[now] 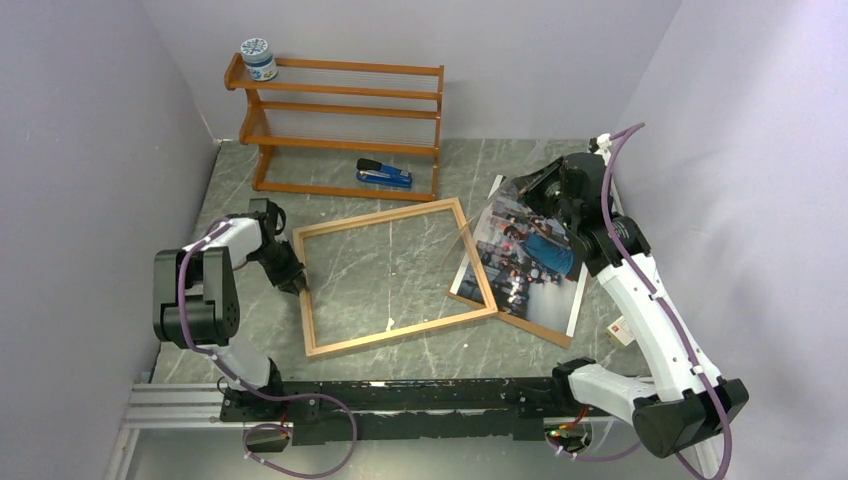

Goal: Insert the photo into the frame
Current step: Move the photo frame to the center of the board.

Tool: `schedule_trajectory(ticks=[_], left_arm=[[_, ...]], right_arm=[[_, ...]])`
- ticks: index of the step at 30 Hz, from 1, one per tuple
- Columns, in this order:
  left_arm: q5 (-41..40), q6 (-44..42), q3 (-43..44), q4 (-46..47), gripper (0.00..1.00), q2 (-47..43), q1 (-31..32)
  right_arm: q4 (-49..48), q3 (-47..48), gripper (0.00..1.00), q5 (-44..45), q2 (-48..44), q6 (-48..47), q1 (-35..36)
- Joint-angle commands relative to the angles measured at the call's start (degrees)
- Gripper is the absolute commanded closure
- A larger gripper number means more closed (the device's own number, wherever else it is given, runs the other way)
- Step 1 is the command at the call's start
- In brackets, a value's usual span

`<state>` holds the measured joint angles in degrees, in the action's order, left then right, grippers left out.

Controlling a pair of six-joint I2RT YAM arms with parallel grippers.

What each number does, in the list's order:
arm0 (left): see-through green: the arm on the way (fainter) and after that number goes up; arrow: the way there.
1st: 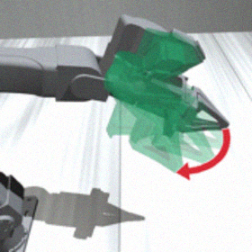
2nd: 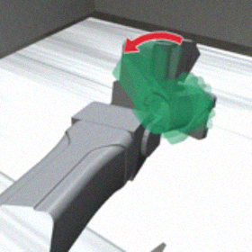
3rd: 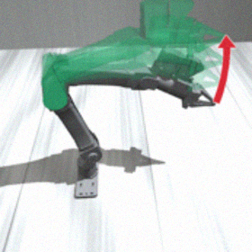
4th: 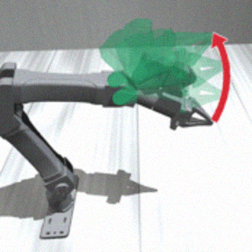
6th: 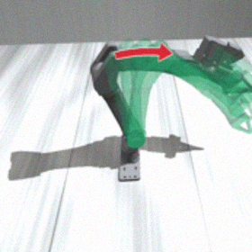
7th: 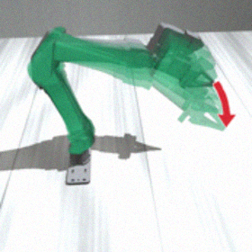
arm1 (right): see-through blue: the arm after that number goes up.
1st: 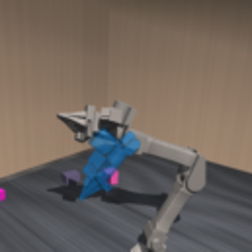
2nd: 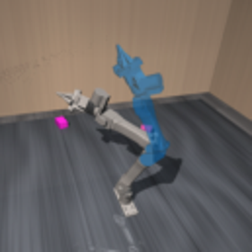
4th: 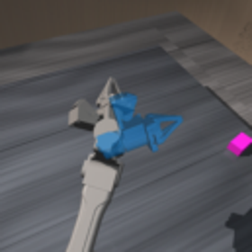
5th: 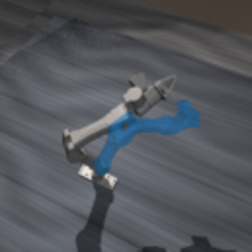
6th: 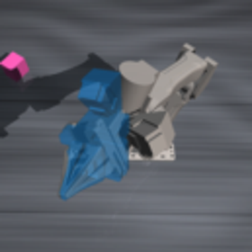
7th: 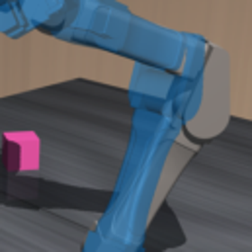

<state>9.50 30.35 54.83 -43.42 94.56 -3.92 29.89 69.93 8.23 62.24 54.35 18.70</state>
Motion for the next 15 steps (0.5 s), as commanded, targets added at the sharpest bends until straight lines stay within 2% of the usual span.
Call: schedule_trajectory(ticks=[1, 2, 7, 12, 15], left_arm=[[8.5, 2.2, 0.0, 2.7, 0.93, -1.7, 0.3], [9.9, 2.9, -0.2, 3.1, 0.97, -2.2, 0.5], [16.3, 10.1, -2.7, 6.8, 0.97, -5.6, 3.8], [14.9, 25.2, -6.5, 14.8, 0.98, -9.8, 12.6], [11.3, 35.9, -10.1, 20.2, 0.97, -12.0, 18.5]], right_arm=[[-2.5, 2.7, 1.0, -1.7, -0.3, -1.1, -1.3], [-2.4, 2.7, 1.0, -1.8, -0.5, -1.0, -1.5], [-1.5, 2.3, 1.0, -2.3, -1.2, -0.7, -2.3], [-1.8, 1.4, 1.0, -4.5, -1.8, 0.5, -2.8], [-3.1, 0.7, 1.0, -6.8, -1.9, 2.4, -2.9]])
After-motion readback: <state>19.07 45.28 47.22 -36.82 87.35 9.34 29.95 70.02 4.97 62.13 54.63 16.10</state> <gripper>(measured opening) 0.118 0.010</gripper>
